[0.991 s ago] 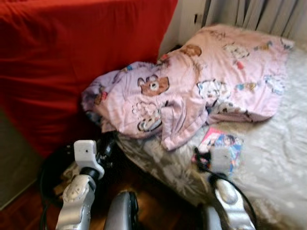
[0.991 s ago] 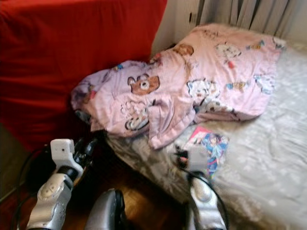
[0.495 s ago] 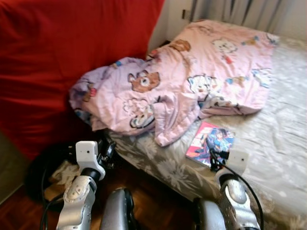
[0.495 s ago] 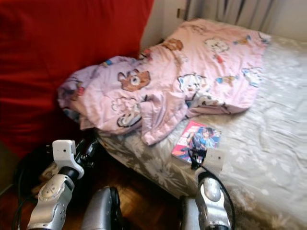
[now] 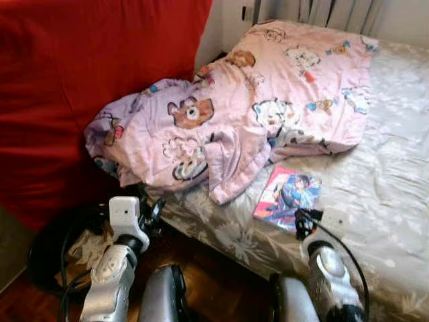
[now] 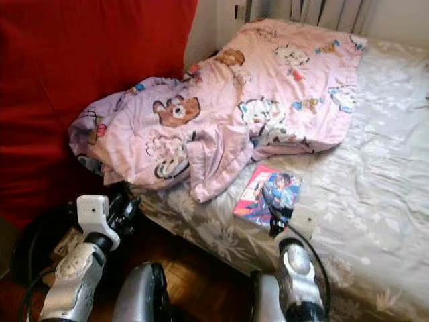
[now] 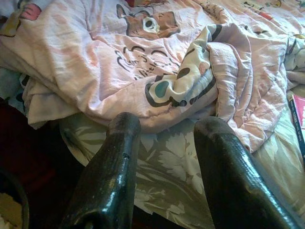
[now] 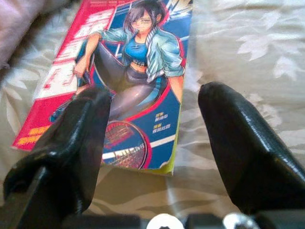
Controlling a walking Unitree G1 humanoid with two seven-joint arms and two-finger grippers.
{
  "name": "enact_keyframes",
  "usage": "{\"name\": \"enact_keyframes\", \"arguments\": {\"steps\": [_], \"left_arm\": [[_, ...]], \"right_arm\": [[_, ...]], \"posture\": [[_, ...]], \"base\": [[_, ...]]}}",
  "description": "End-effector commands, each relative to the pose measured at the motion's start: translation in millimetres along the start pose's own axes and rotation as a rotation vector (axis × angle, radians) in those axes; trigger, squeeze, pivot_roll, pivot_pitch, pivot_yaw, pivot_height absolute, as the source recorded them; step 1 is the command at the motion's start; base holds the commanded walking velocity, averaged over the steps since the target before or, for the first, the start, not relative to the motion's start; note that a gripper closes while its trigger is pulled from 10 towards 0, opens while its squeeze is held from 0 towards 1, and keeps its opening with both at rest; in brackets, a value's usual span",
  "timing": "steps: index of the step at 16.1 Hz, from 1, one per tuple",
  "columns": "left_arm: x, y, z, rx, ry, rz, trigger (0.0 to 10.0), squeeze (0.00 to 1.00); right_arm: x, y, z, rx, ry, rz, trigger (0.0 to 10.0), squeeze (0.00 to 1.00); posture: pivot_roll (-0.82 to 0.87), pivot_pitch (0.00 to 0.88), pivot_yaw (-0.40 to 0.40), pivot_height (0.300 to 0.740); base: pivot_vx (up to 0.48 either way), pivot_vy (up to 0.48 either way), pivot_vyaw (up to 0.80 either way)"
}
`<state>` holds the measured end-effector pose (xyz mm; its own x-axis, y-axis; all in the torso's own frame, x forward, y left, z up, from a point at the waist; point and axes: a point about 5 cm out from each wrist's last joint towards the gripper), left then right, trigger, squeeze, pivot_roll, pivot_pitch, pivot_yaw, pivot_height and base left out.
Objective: Clean up the room
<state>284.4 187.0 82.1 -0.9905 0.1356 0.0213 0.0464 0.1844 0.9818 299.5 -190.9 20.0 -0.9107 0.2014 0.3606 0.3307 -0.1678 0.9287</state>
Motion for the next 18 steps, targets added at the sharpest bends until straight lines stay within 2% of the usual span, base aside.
{"name": "enact_keyframes", "arguments": {"steps": [1, 4, 7, 11, 13, 14, 15, 16, 17, 18], "left_arm": [[-2.3, 4, 2.0, -0.003, -0.002, -0.001, 10.0, 0.0], [-7.5, 10, 4.5, -0.039, -0.018, -0.004, 10.0, 0.0], [-7.8, 16, 8.7, -0.053, -0.018, -0.005, 10.0, 0.0], [-0.7, 13, 8.0, -0.05, -0.02, 0.009, 10.0, 0.0], [6.7, 9, 10.7, -0.052, -0.004, 0.026, 10.0, 0.0], [8.3, 9, 11.1, -0.053, -0.001, 0.028, 10.0, 0.0], [10.1, 9, 11.5, -0.053, 0.0, 0.031, 10.0, 0.0], [10.7, 9, 11.9, -0.054, -0.001, 0.034, 10.0, 0.0], [11.1, 9, 12.2, -0.055, -0.001, 0.037, 10.0, 0.0], [11.4, 9, 13.0, -0.059, 0.0, 0.039, 10.0, 0.0]], "right_arm": [[-2.3, -4, -2.8, -0.004, -0.014, 0.04, 10.0, 0.0], [-11.1, 5, 1.2, -0.034, -0.014, 0.056, 10.0, 0.0], [-16.9, 20, 7.6, -0.057, -0.006, 0.005, 10.0, 0.0], [-19.6, 40, -4.4, -0.094, -0.049, -0.129, 10.0, 0.0], [-17.7, 42, -8.1, -0.112, -0.05, -0.173, 10.0, 0.0], [-16.7, 39, -8.1, -0.109, -0.043, -0.17, 10.0, 0.38], [-15.3, 35, -7.8, -0.101, -0.031, -0.165, 10.0, 0.97], [-14.6, 32, -7.4, -0.104, -0.023, -0.156, 10.0, 0.95], [-14.2, 29, -6.7, -0.102, -0.014, -0.144, 10.0, 0.85], [-13.6, 25, -5.0, -0.097, 0.007, -0.124, 10.0, 0.0]], "posture": [[0.04, 0.15, 0.023, 0.581], [0.08, 0.188, 0.042, 0.581], [0.1, 0.232, 0.065, 0.581], [0.11, 0.271, 0.073, 0.581], [0.1, 0.283, 0.079, 0.581], [0.11, 0.287, 0.082, 0.581], [0.11, 0.29, 0.088, 0.581], [0.11, 0.289, 0.089, 0.581], [0.11, 0.289, 0.09, 0.581], [0.11, 0.287, 0.094, 0.581]], "base": [[0.0, 0.0, 0.0], [0.0, 0.0, 0.0], [0.0, 0.0, 0.0], [0.0, 0.0, 0.0], [0.0, 0.0, 0.0], [0.0, 0.0, 0.0], [0.0, 0.0, 0.0], [0.0, 0.0, 0.0], [0.0, 0.0, 0.0], [0.0, 0.0, 0.0]]}}
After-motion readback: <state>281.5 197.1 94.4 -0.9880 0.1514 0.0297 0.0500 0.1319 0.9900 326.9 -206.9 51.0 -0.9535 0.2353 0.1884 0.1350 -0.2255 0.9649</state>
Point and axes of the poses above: a point about 5 cm out from each wrist's last joint towards the gripper, its own x axis pointing back from the gripper into the wrist, its own y axis along the axis of the wrist's last joint, z = x × y, and after that the axes turned 5 degrees about x, right-handed
